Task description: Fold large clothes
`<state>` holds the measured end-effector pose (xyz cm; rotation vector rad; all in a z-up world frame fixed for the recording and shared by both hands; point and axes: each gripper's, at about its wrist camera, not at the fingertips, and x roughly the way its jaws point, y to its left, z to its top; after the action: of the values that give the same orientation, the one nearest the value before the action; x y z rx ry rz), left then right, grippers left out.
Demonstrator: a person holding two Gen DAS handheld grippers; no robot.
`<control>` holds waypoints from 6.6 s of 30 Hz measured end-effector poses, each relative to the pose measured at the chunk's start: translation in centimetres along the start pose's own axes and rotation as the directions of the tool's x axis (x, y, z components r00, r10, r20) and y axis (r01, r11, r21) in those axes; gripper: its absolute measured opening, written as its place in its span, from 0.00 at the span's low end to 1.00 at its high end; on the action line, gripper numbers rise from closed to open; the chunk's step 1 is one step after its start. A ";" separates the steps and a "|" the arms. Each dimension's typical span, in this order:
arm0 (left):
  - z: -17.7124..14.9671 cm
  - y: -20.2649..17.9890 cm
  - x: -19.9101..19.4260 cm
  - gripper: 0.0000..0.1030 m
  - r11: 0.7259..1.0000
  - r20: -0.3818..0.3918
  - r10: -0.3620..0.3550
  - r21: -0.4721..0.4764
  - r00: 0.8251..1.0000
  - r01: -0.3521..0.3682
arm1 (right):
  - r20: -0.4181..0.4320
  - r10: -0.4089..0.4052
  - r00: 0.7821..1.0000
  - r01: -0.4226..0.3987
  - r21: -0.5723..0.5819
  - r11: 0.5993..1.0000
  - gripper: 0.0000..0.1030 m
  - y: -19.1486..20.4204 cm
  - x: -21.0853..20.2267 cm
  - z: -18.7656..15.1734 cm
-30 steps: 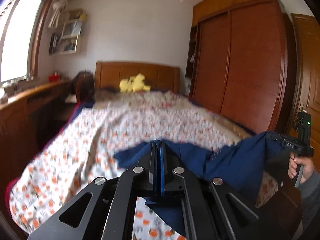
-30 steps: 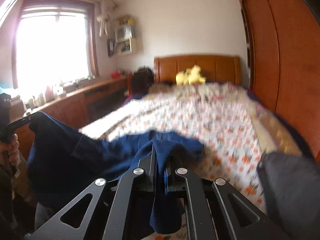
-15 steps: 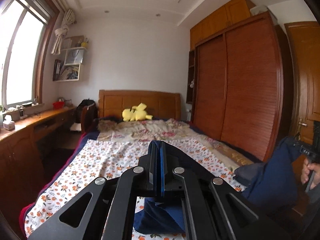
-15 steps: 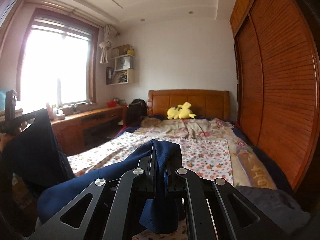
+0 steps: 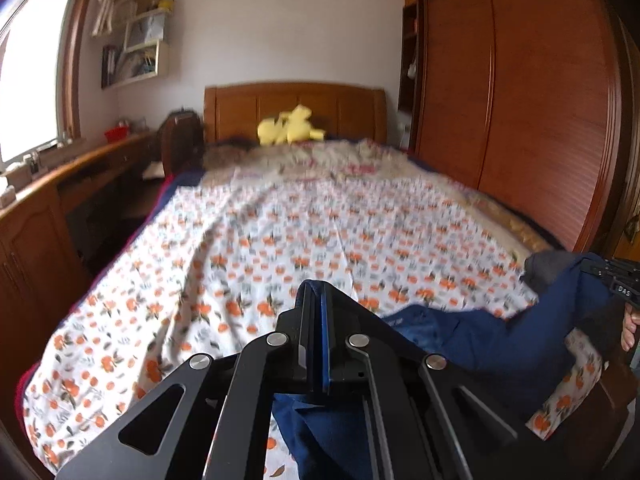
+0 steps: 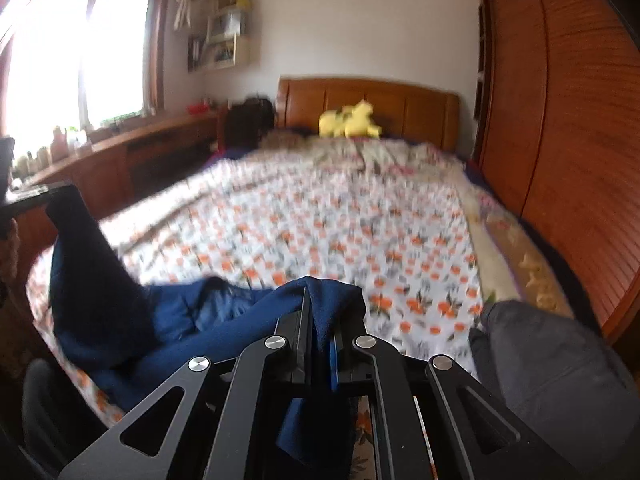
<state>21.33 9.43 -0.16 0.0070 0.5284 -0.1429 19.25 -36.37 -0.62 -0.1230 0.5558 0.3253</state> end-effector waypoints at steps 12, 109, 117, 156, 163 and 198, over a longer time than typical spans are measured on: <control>-5.2 1.3 4.2 0.16 1.000 -0.105 0.021 0.013 0.994 -0.020 | -0.082 -0.055 0.995 0.052 -0.044 0.998 0.38 0.9 4.0 -2.6; -14.6 -4.3 0.2 0.97 0.997 0.033 -0.057 0.044 0.998 0.056 | -0.305 0.209 0.929 -0.299 -0.291 0.909 0.45 17.7 12.9 -4.8; -14.8 -4.1 0.6 0.97 0.998 0.019 -0.052 0.045 0.998 0.051 | -0.316 0.195 0.929 -0.304 -0.346 0.888 0.03 19.0 16.2 -3.7; -15.6 -5.6 3.3 0.97 0.998 -0.034 -0.049 0.046 0.998 0.051 | -0.227 -0.117 0.967 0.091 -0.120 0.989 0.32 -0.2 24.3 2.6; -15.6 -6.5 3.9 0.97 0.998 -0.031 -0.051 0.046 0.998 0.052 | -0.376 -0.155 0.914 0.180 0.033 0.983 0.38 -6.5 27.3 -2.4; -16.1 -8.3 5.4 0.97 0.995 -0.069 -0.065 0.068 0.995 0.069 | -0.203 -0.118 0.972 0.120 -0.003 0.993 0.38 -5.5 15.0 -3.0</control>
<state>16.72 1.15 -16.54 0.0629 0.5908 -0.2275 31.64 -38.11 -11.02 -0.1807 0.7489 0.1940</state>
